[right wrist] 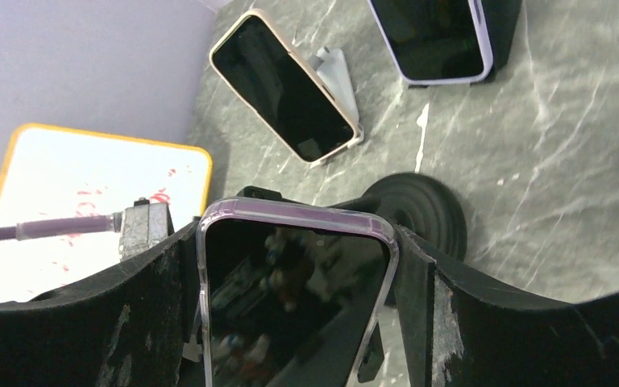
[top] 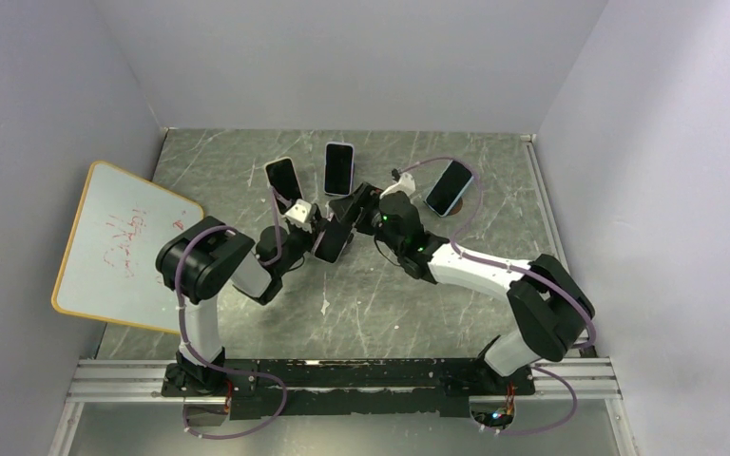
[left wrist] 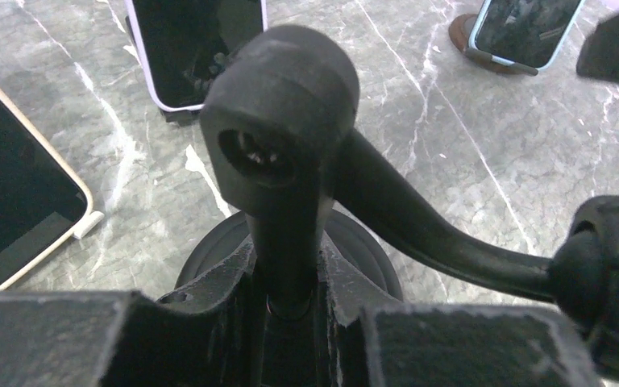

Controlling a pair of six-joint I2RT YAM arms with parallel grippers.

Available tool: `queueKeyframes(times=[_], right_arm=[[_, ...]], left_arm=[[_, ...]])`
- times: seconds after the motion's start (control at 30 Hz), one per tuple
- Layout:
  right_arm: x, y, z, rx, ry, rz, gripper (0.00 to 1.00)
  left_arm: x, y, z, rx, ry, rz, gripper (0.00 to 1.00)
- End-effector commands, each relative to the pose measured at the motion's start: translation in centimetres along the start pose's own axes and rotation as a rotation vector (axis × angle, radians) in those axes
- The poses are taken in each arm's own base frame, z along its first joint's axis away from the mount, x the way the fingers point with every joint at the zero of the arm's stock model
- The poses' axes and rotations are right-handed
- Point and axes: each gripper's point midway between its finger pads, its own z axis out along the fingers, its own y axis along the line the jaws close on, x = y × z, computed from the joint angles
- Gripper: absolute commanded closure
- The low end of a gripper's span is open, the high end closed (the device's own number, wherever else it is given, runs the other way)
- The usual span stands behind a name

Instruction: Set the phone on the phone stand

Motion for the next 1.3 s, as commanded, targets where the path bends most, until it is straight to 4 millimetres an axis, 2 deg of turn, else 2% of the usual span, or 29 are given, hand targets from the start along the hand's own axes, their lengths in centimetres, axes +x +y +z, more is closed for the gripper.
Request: queueKeyframes(times=[0.0,0.27,0.5,0.77,0.9,1.27], right_arm=[[1.2,-0.5,0.6,-0.024,0.043,-0.33,0.55],[-0.6,-0.7,0.0,-0.05,-0.028,-0.567,0.57],[-0.9,0.5,-1.1,-0.149,-0.037,-0.751,0.62],[-0.5,1.3,-2.5,-0.261,-0.058,-0.85,0.65],[-0.4,1.6,-2.7,-0.286,-0.053,-0.906,0.68],[-0.7,1.5,-2.8,-0.293,-0.069,-0.985,0.69]], left_arm=[[4.3,-3.5,-0.9,0.17,0.192,-0.049,0.95],[5.6,-4.8,-1.1,0.261,0.27,-0.047,0.95],[6.4,-5.5,-1.2,0.312,0.301,-0.069,0.95],[7.1,-6.5,-1.5,0.394,0.337,-0.102,0.95],[7.2,-6.9,-1.7,0.432,0.34,-0.127,0.95],[7.8,-7.5,-1.7,0.483,0.383,-0.13,0.95]])
